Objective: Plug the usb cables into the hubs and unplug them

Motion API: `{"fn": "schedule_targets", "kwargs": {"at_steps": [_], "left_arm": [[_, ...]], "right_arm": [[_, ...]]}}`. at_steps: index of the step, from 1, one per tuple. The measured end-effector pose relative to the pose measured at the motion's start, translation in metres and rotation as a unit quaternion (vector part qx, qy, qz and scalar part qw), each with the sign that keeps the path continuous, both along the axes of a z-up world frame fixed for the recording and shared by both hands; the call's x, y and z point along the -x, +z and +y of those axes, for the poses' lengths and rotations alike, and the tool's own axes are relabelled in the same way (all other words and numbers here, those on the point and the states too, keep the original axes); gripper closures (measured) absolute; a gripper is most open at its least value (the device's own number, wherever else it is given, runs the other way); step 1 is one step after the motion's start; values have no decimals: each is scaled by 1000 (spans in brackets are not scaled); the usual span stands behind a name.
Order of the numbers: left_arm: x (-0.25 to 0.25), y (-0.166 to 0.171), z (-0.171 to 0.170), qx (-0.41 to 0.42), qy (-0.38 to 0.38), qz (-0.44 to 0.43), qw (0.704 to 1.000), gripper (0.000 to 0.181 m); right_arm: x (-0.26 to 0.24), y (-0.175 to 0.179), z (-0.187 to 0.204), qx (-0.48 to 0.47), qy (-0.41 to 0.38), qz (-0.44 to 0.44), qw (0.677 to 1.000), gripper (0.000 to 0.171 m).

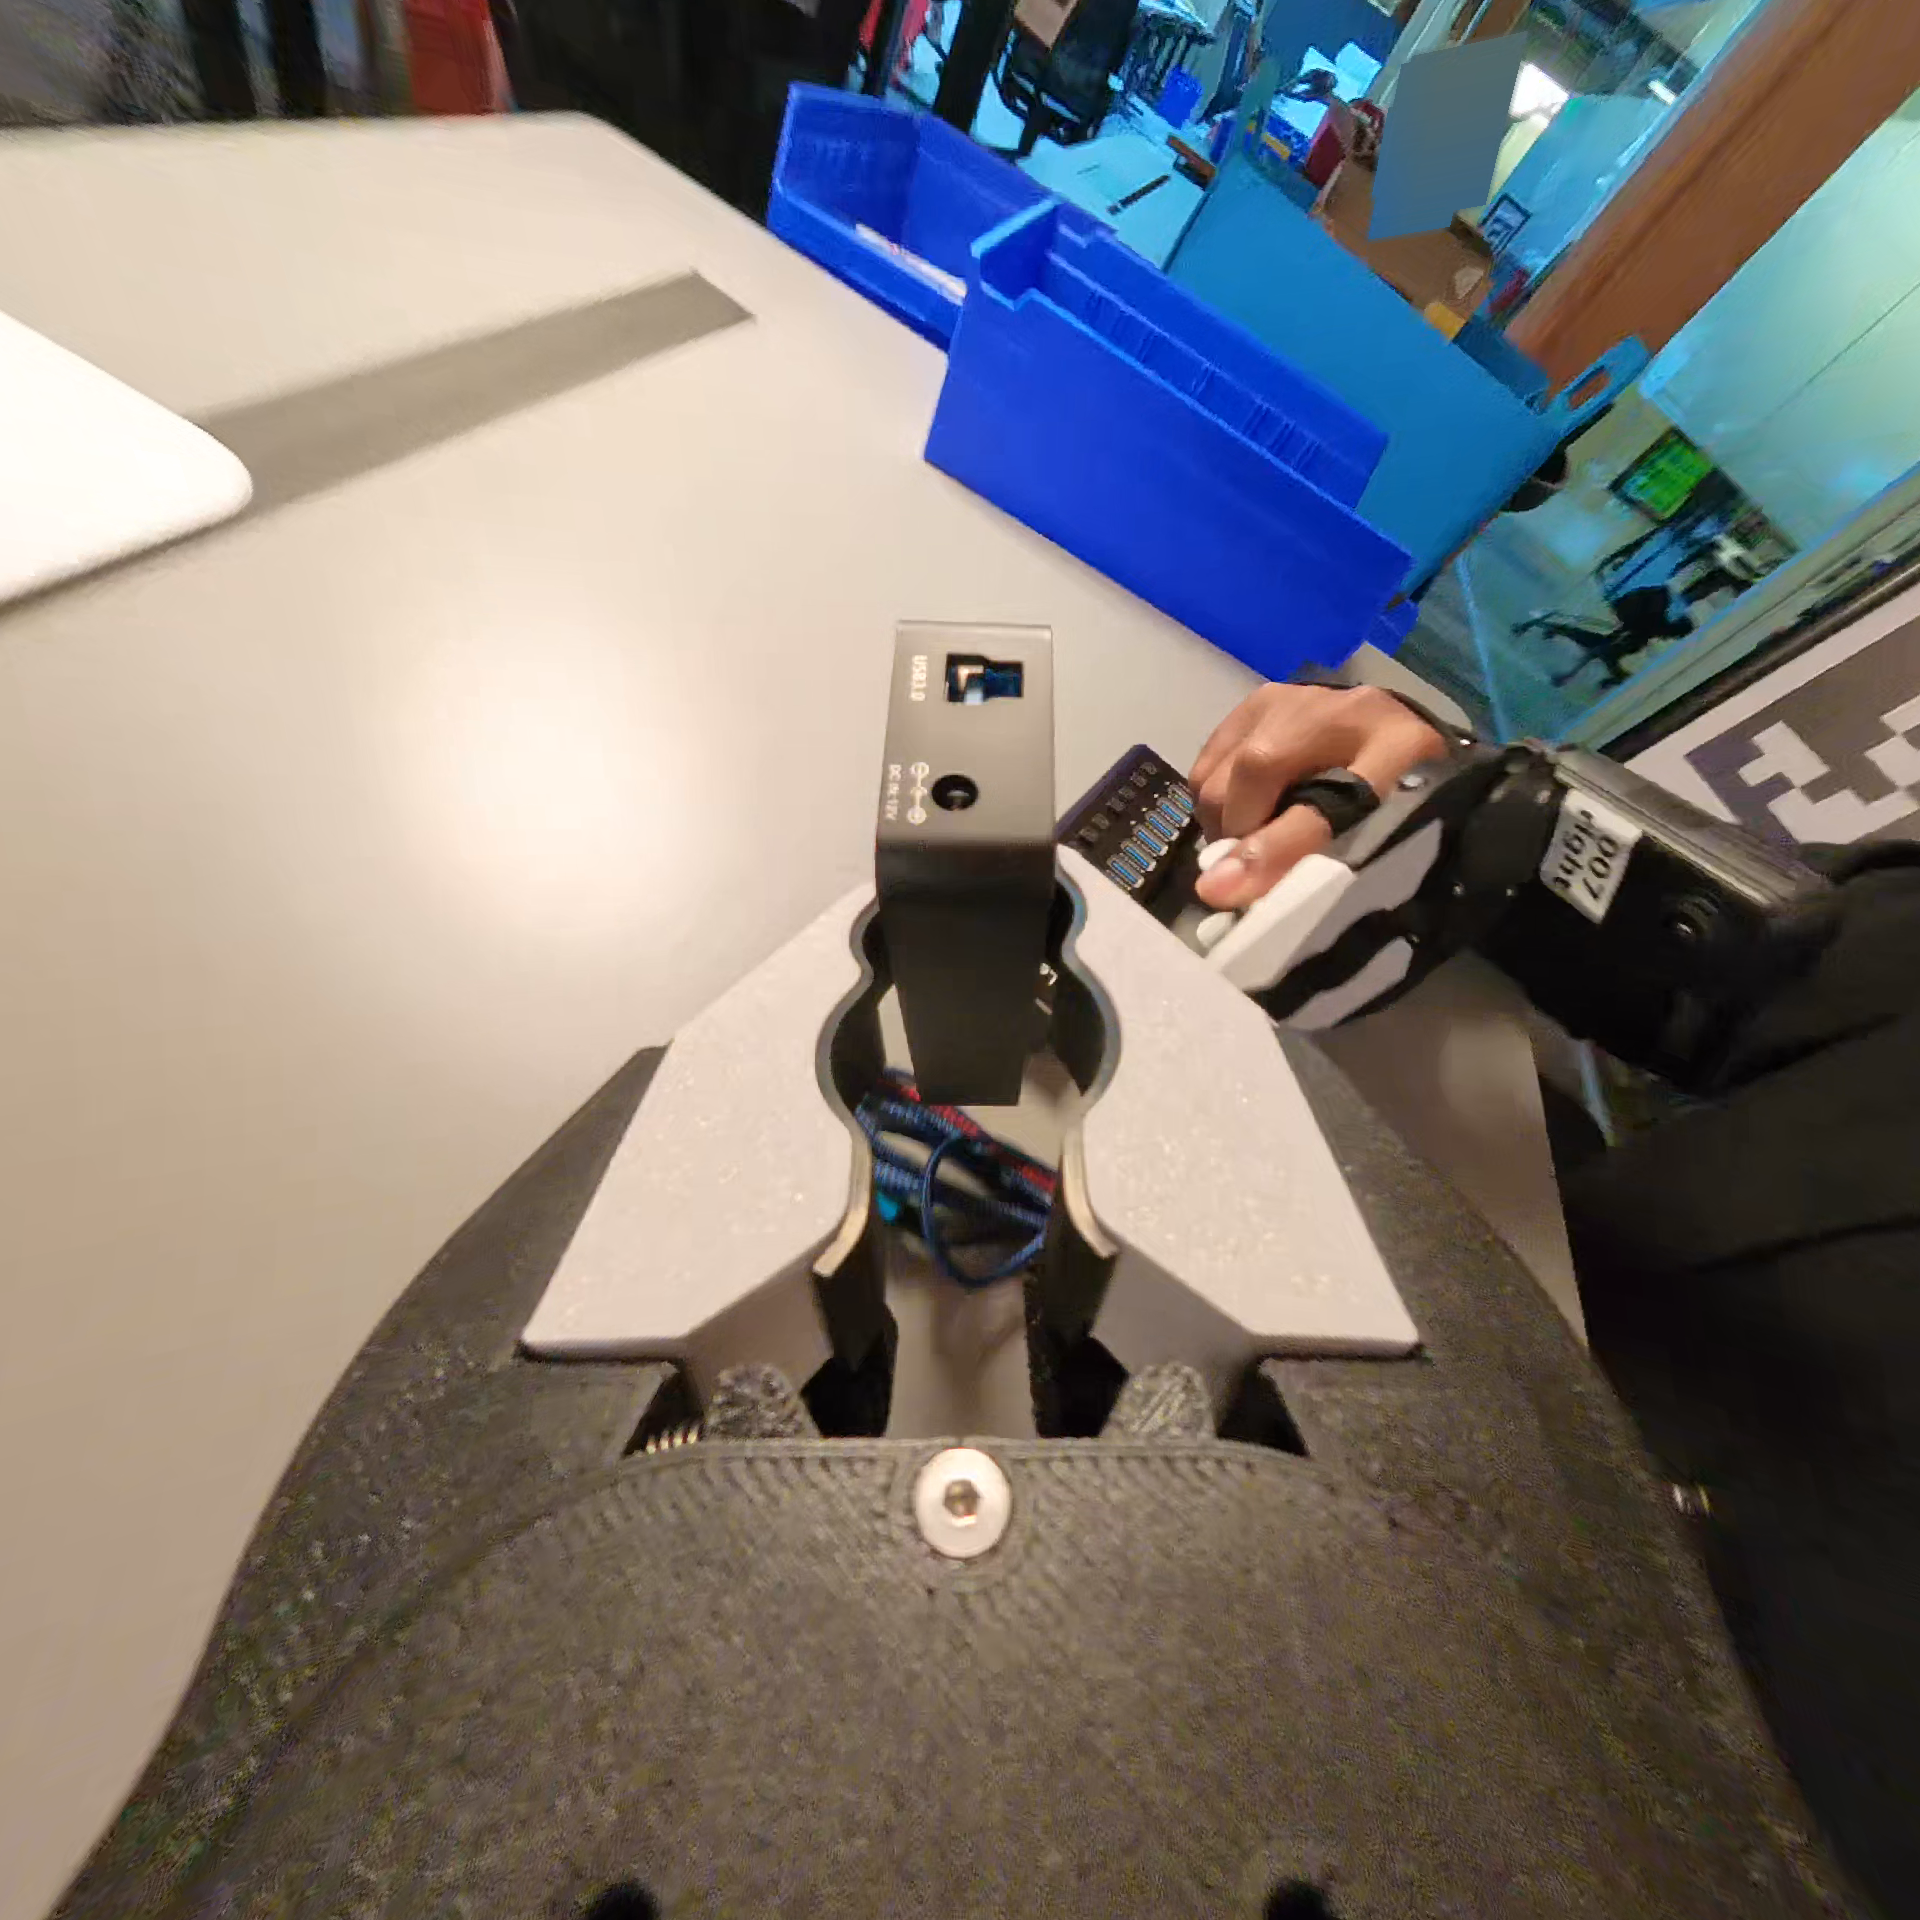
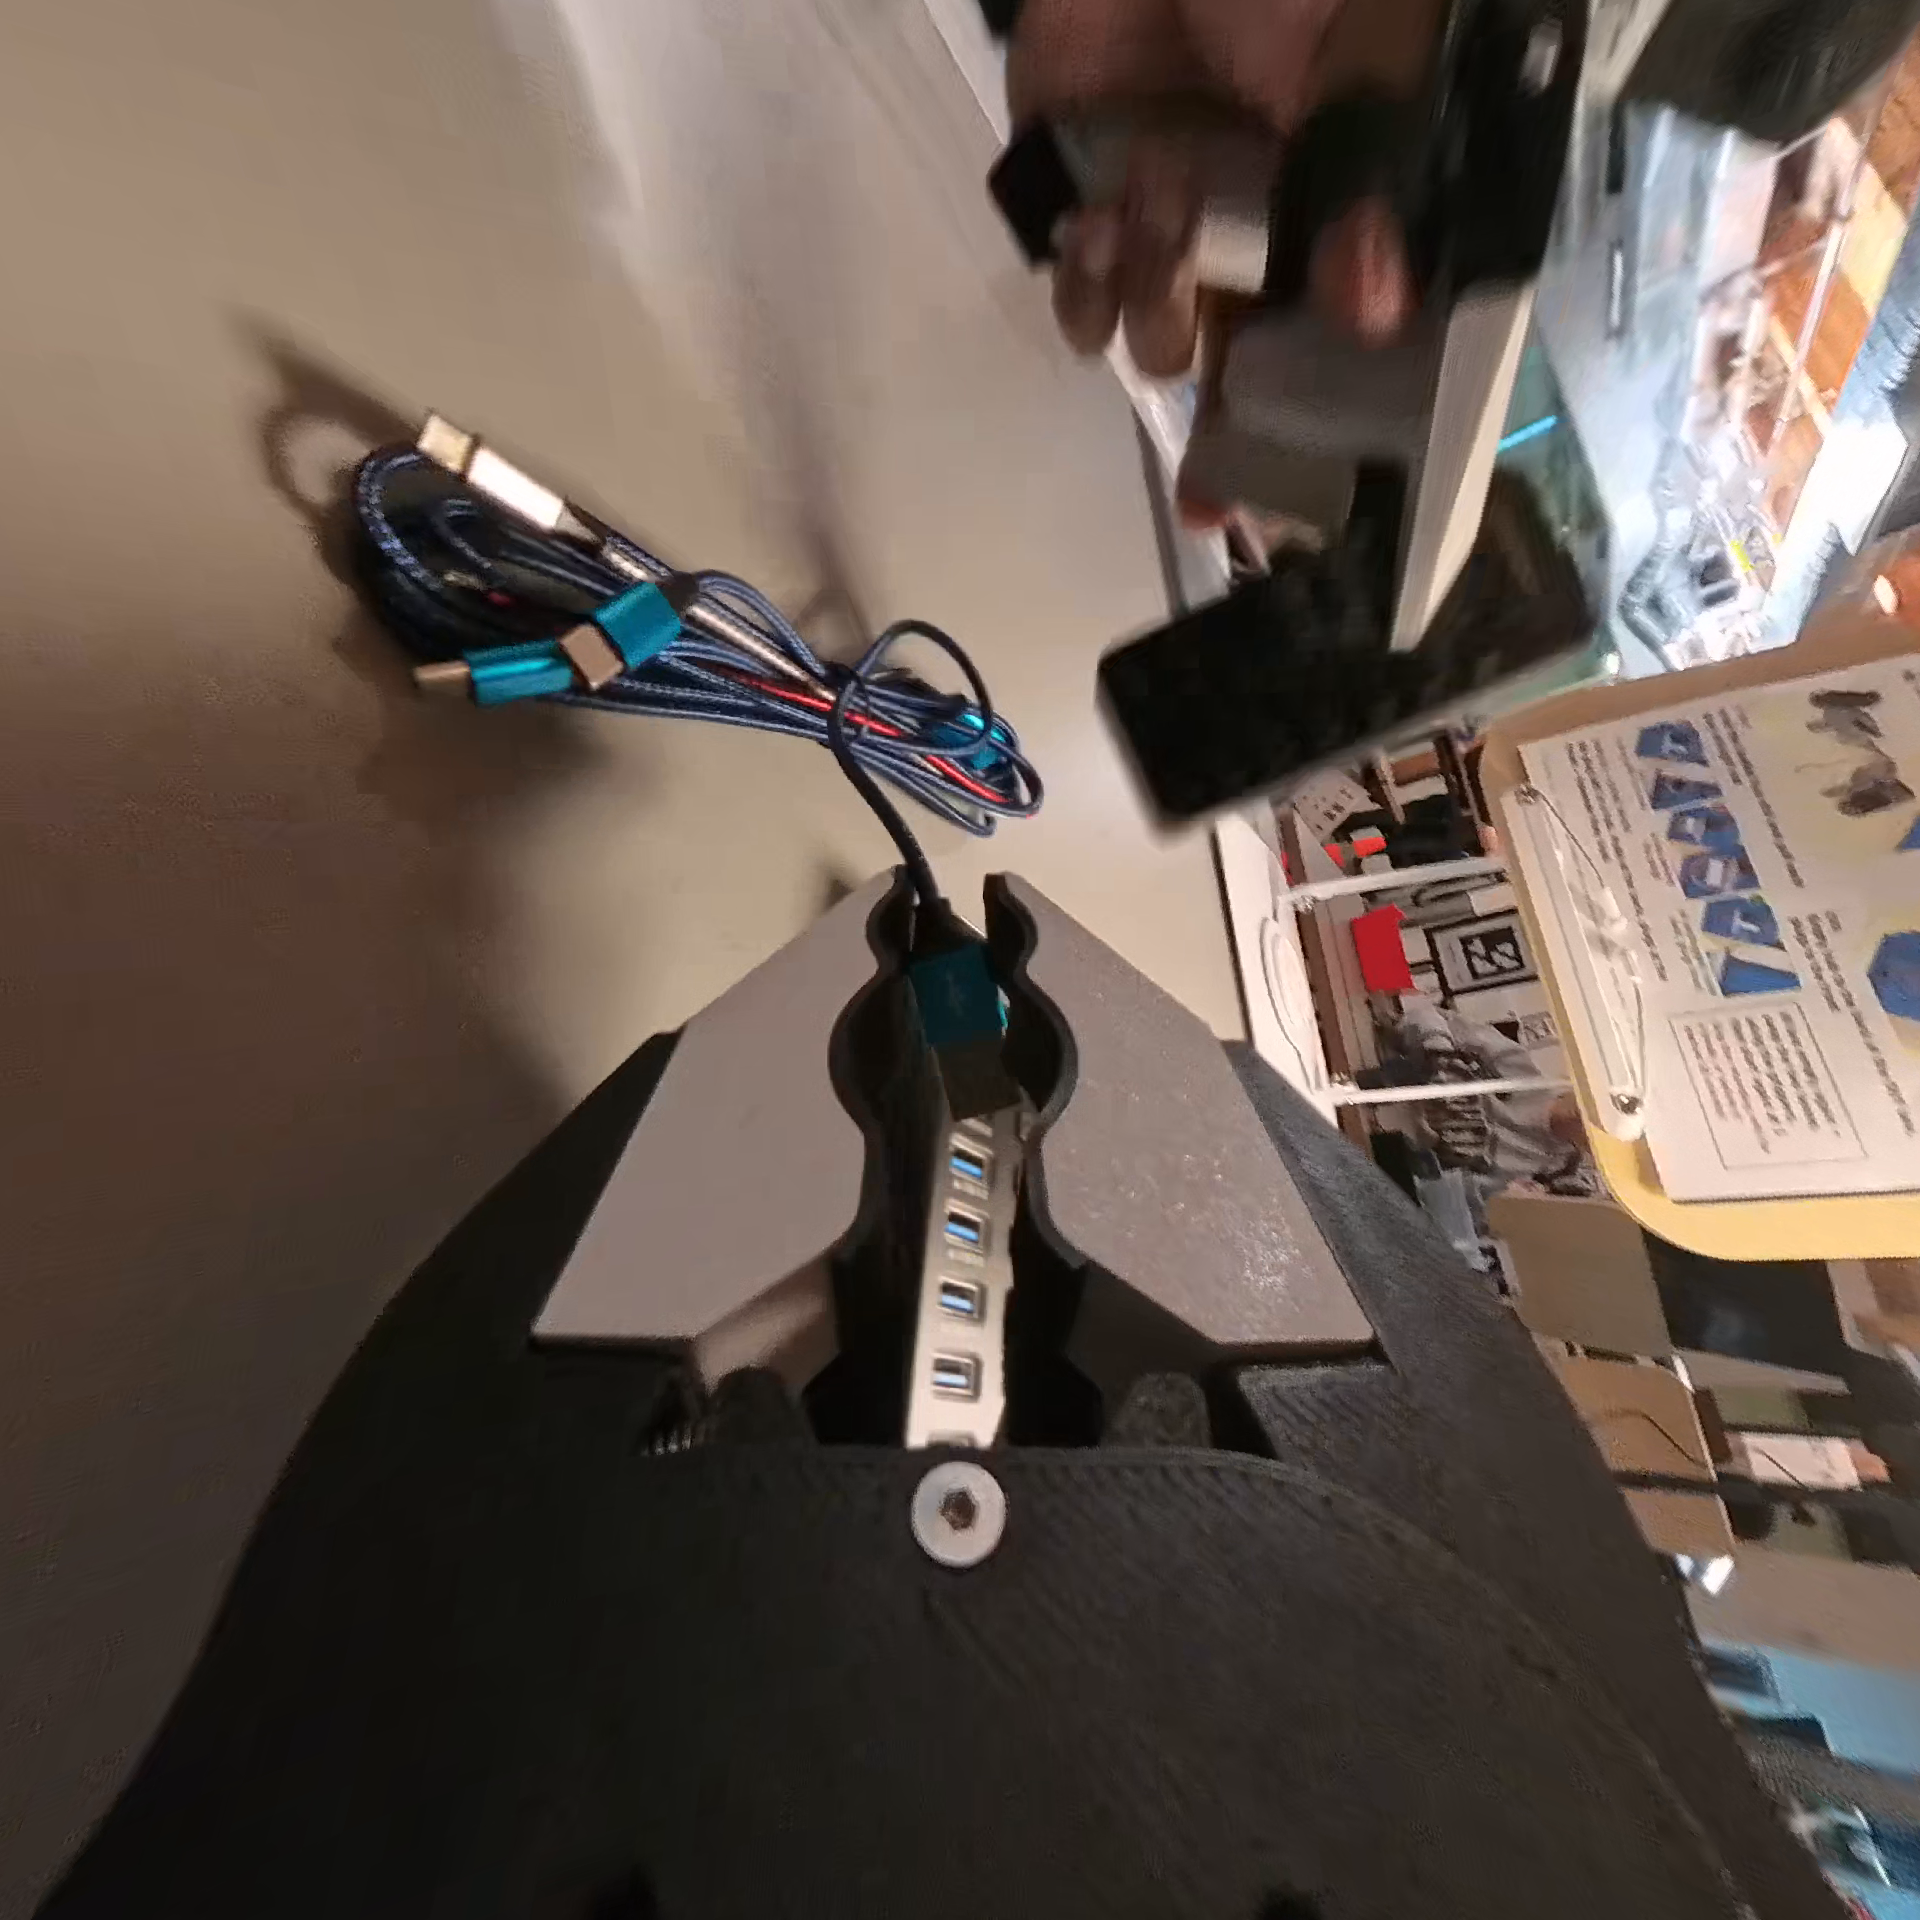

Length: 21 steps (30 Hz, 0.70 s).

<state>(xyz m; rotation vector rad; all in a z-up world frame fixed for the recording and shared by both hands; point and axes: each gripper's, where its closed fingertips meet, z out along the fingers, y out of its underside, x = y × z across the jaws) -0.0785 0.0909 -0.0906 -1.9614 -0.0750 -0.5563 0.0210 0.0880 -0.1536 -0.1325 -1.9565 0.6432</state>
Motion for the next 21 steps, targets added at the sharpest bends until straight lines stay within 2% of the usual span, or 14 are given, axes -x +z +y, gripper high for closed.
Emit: {"fn": "schedule_targets", "kwargs": {"at_steps": [3,7,12,21], "left_arm": [[-21,-30,21,34,-16,-5,999,150],[-26,-30,21,24,-23,14,999,150],[-21,-43,13,25,-9,167,986,150],[-42,-45,17,-44,-49,232,971,150]], "right_arm": [[-6,-5,-9,-7,22,-13,1000,157],[-12,-4,-21,6,46,-20,999,157],[-14,-8,-31,-9,57,-16,998,157],[-12,-5,-29,0,52,-11,999,157]]}}
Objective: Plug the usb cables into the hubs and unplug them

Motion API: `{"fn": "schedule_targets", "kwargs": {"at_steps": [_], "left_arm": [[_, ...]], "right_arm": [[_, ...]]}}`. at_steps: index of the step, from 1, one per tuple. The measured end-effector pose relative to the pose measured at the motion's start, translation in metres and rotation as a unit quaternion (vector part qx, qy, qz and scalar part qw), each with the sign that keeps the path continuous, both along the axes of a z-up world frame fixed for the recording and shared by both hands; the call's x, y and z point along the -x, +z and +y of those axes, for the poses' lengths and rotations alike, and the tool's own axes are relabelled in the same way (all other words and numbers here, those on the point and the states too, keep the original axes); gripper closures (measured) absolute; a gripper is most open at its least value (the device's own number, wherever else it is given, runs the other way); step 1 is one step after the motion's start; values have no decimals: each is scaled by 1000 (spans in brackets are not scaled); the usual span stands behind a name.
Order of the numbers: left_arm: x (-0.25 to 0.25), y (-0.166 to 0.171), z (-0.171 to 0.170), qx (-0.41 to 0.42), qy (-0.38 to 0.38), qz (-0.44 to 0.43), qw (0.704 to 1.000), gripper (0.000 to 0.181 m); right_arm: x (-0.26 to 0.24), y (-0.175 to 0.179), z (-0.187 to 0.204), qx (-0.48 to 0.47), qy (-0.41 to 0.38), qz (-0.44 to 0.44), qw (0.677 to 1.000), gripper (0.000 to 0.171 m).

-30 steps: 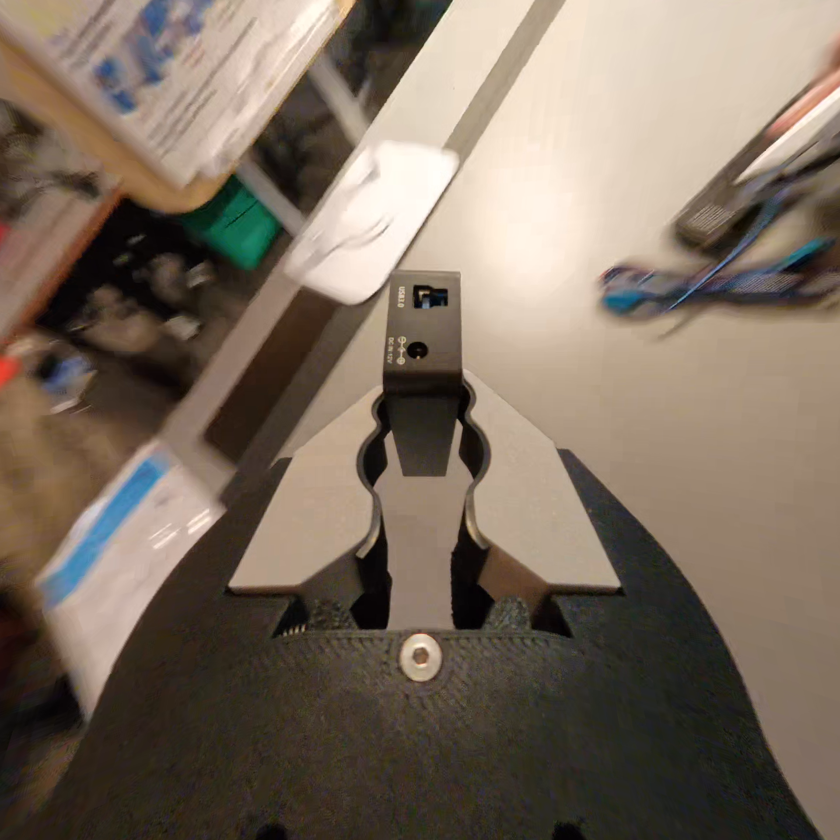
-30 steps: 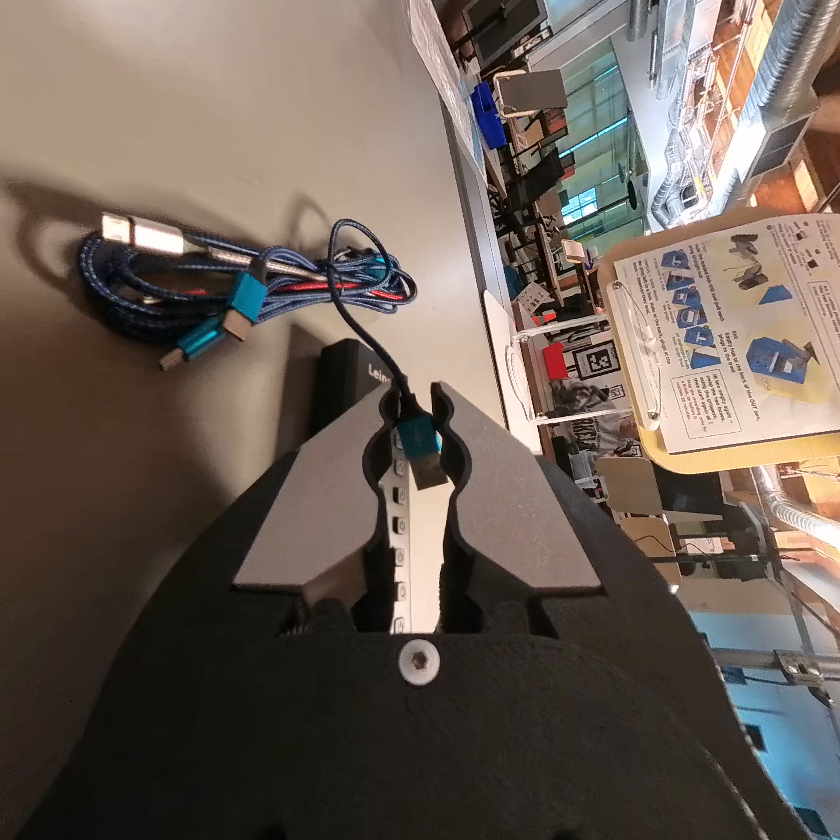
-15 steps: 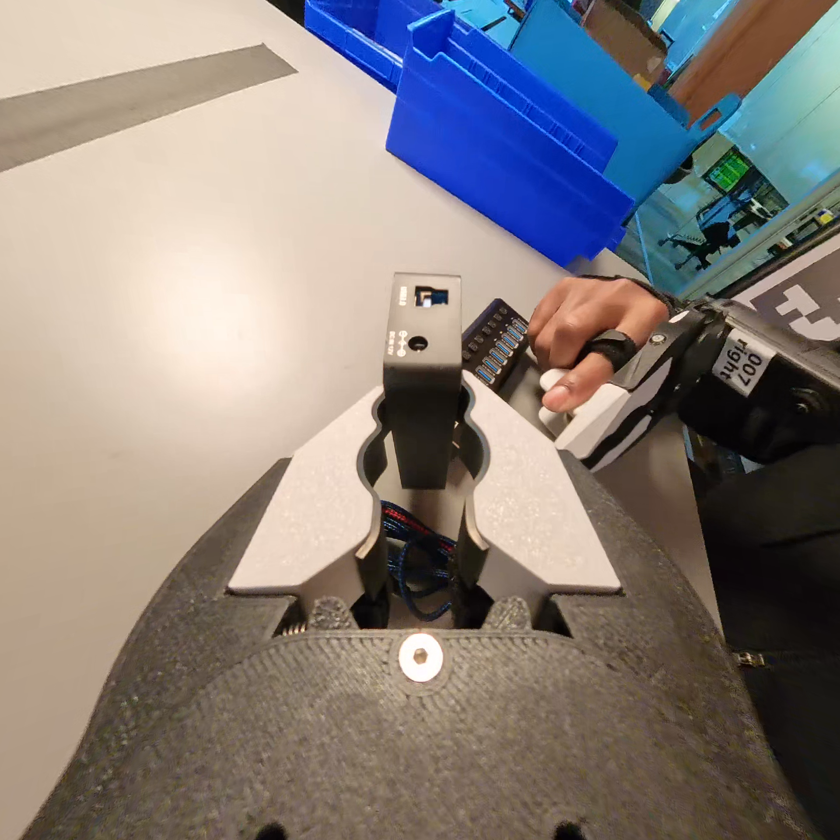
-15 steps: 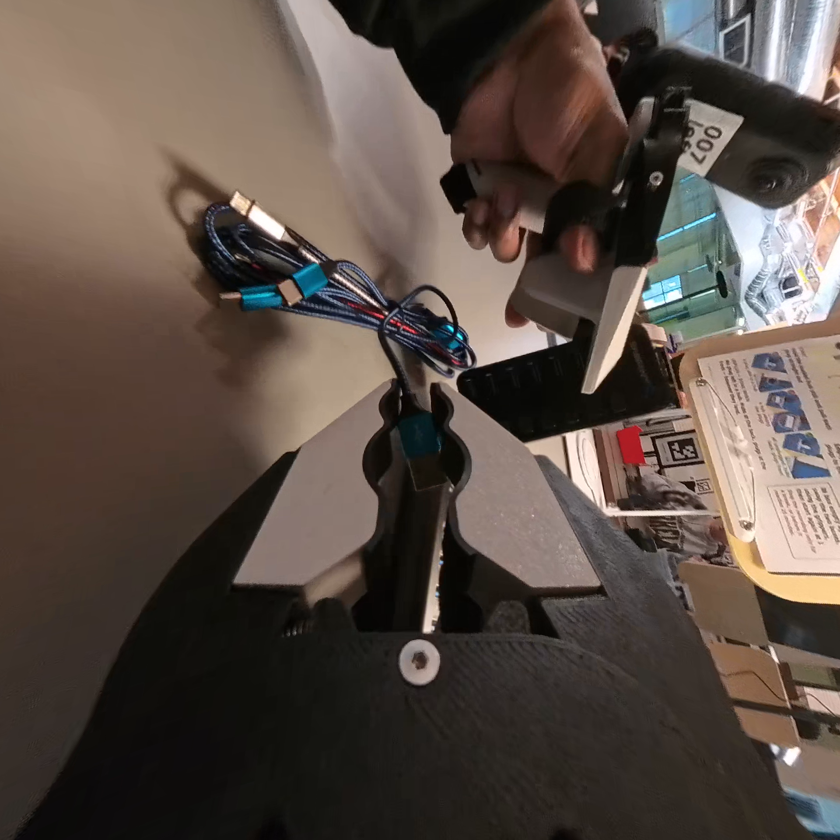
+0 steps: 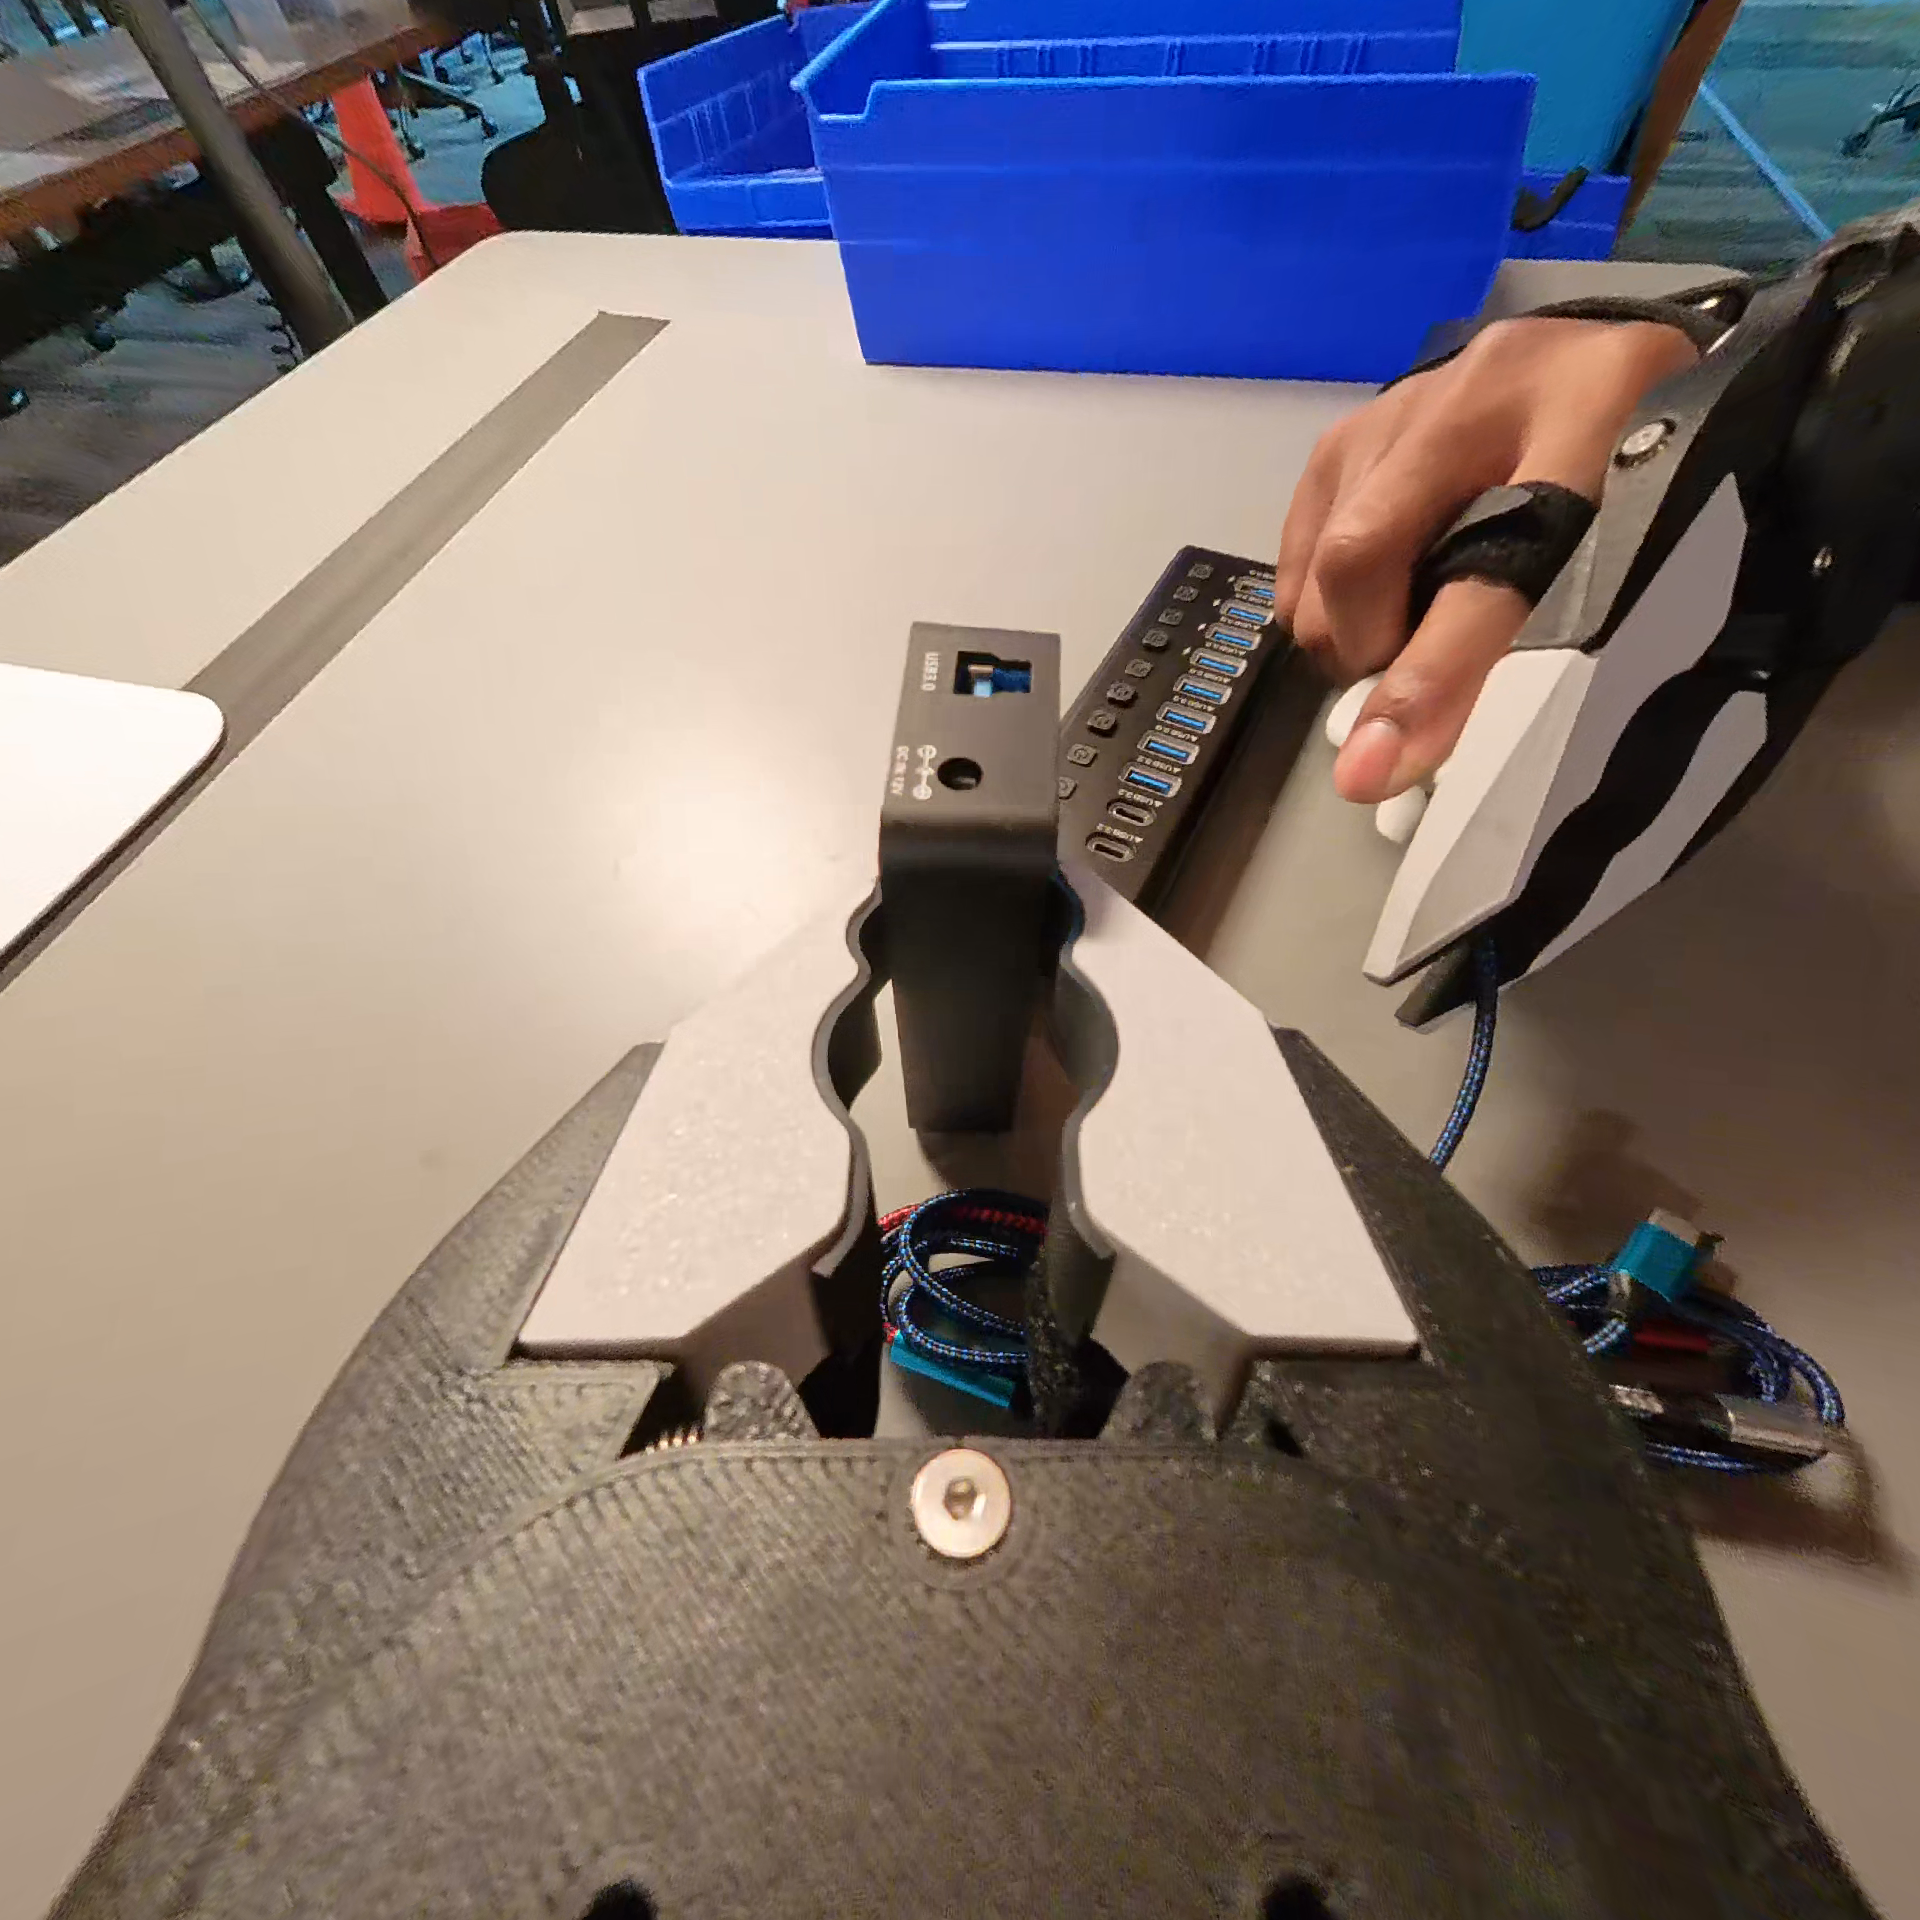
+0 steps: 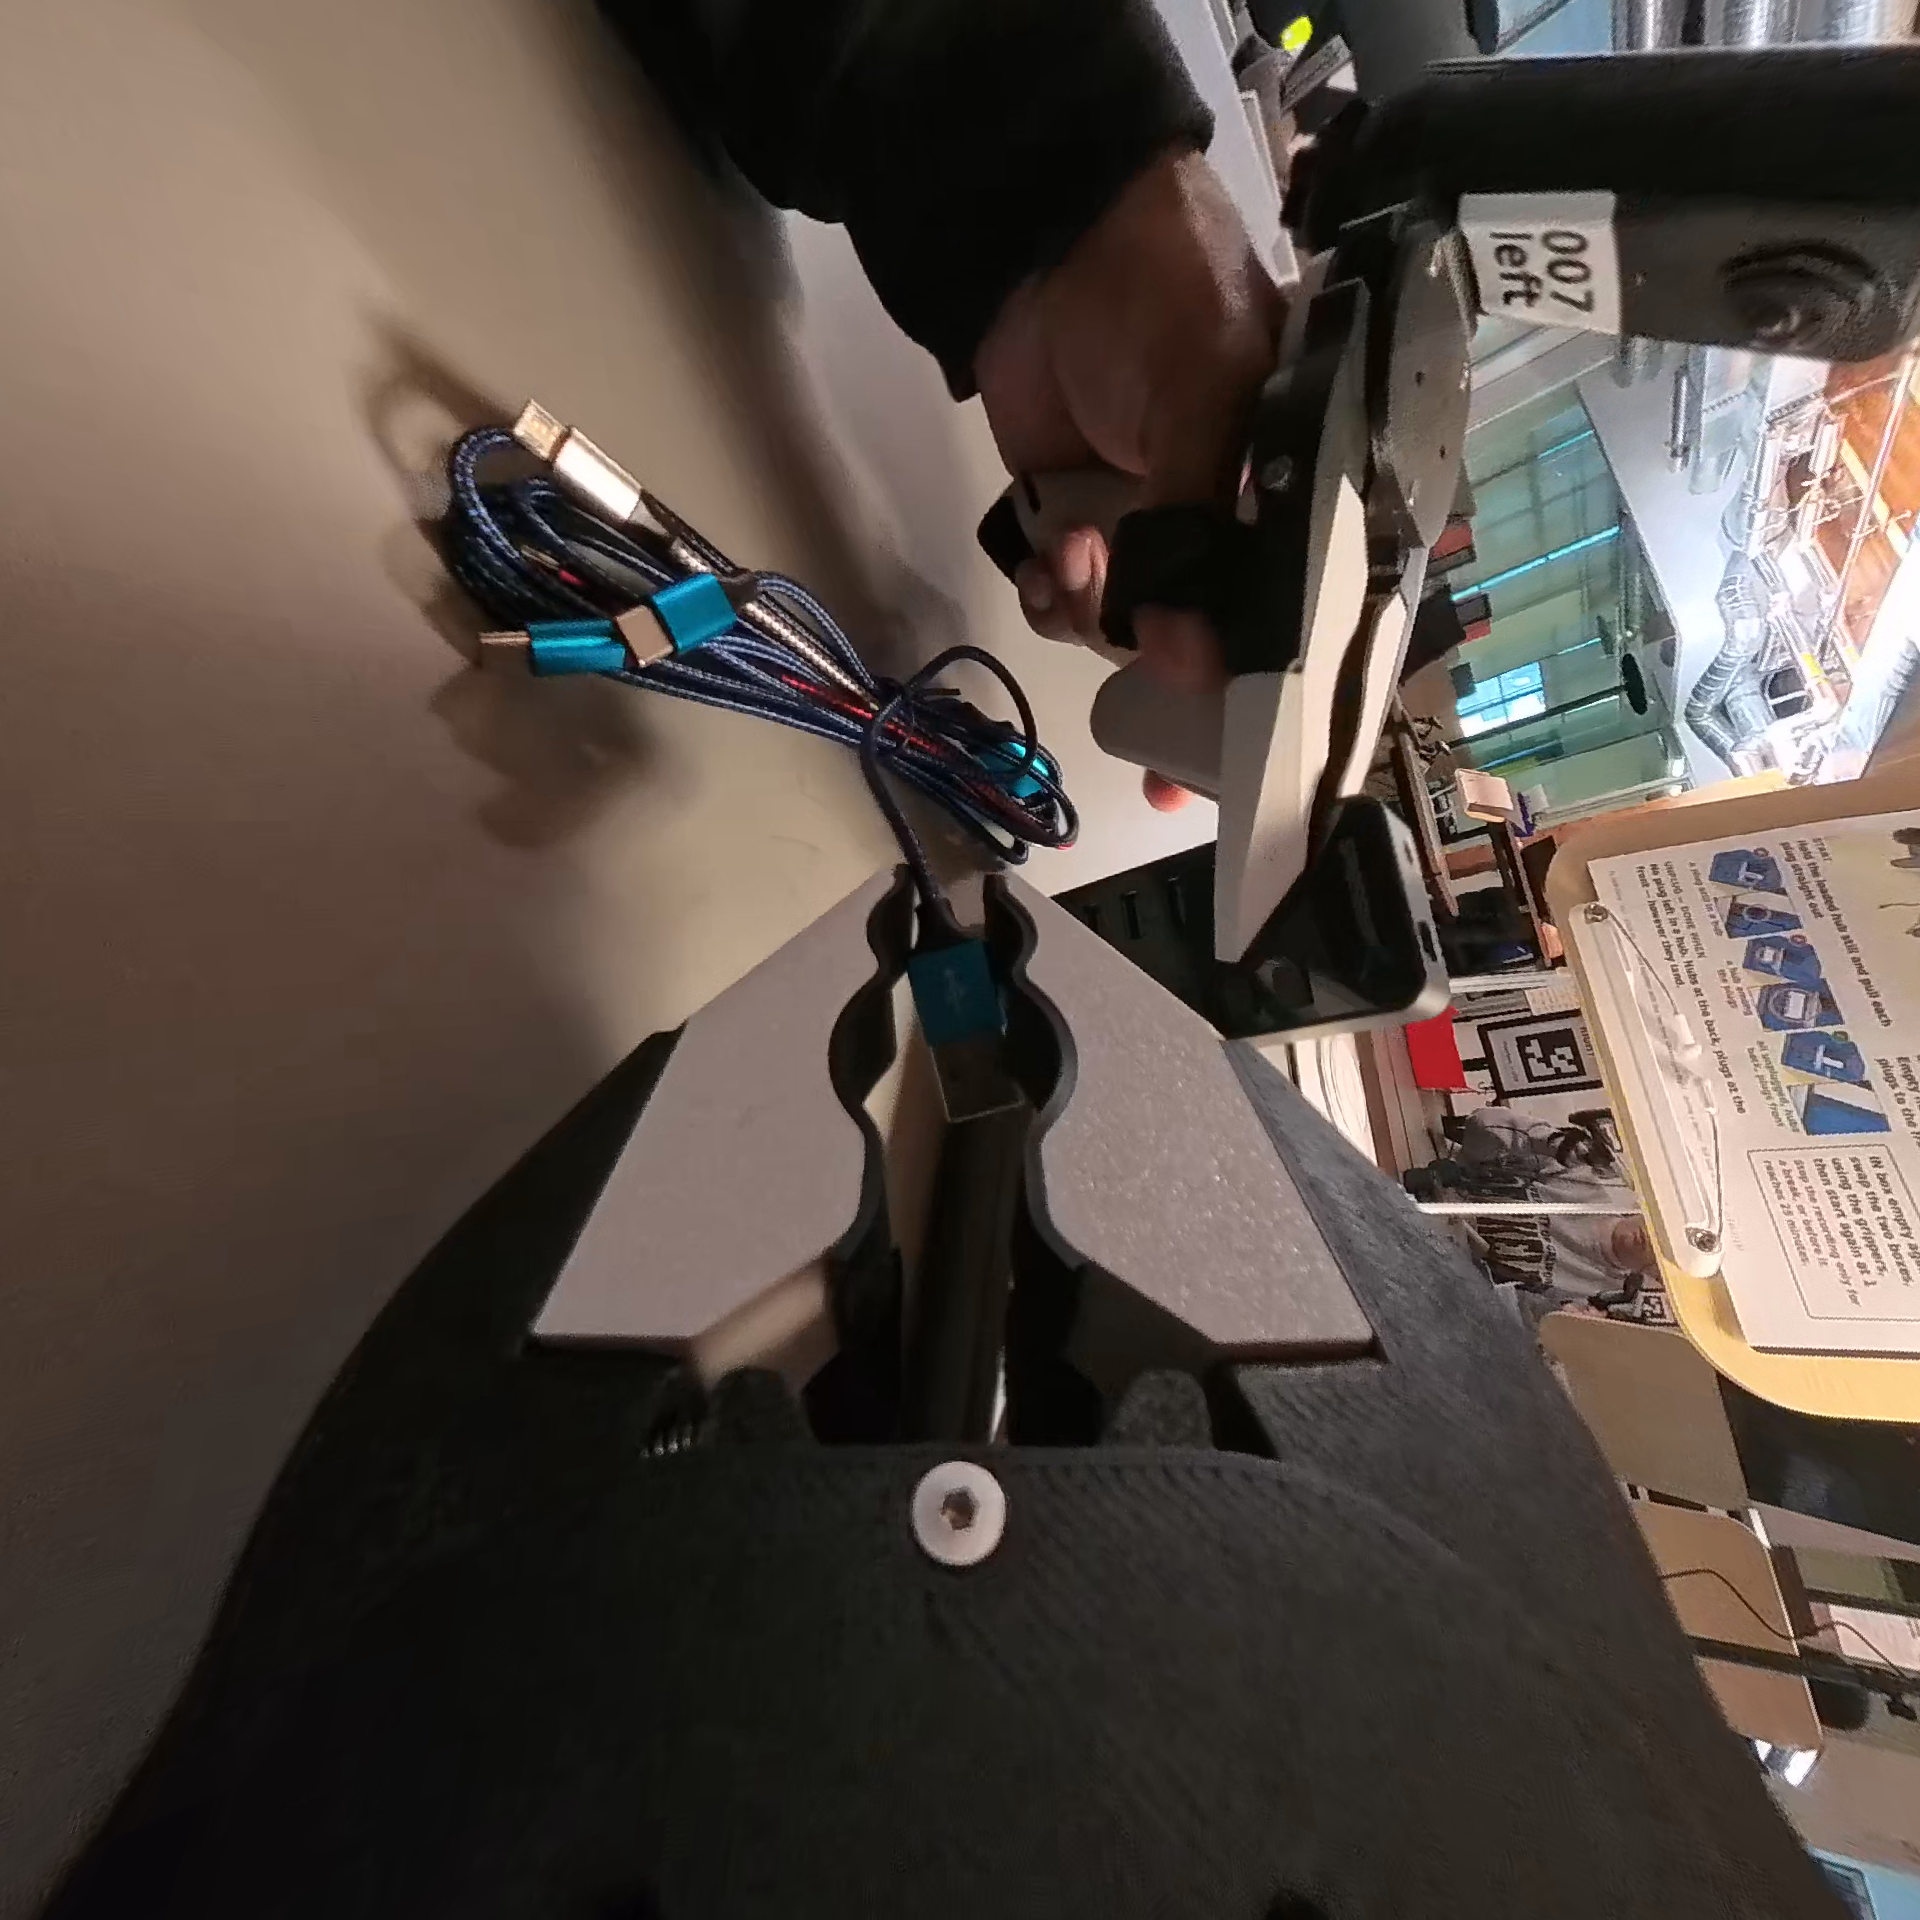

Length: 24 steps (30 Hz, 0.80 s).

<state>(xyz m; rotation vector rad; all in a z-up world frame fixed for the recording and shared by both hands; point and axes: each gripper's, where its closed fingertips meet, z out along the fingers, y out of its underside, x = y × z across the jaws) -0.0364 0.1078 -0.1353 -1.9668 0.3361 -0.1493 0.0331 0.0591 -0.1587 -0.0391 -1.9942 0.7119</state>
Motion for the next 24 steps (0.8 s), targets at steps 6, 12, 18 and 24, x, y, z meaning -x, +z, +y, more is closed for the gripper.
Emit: {"fn": "schedule_targets", "kwargs": {"at_steps": [6,12,18,24], "left_arm": [[-1,-5,-1,0,-6,2,1000,147],[0,-5,-3,4,-9,-17,1000,140],[19,21,-25,-10,26,35,999,131],[-52,30,-55,-72,-99,99,988,153]], "right_arm": [[1,0,2,-2,-5,1,1000,157],[1,1,4,-1,-9,3,1000,157],[4,5,9,9,-21,5,1000,157],[9,8,12,36,-46,-11,998,157]]}}
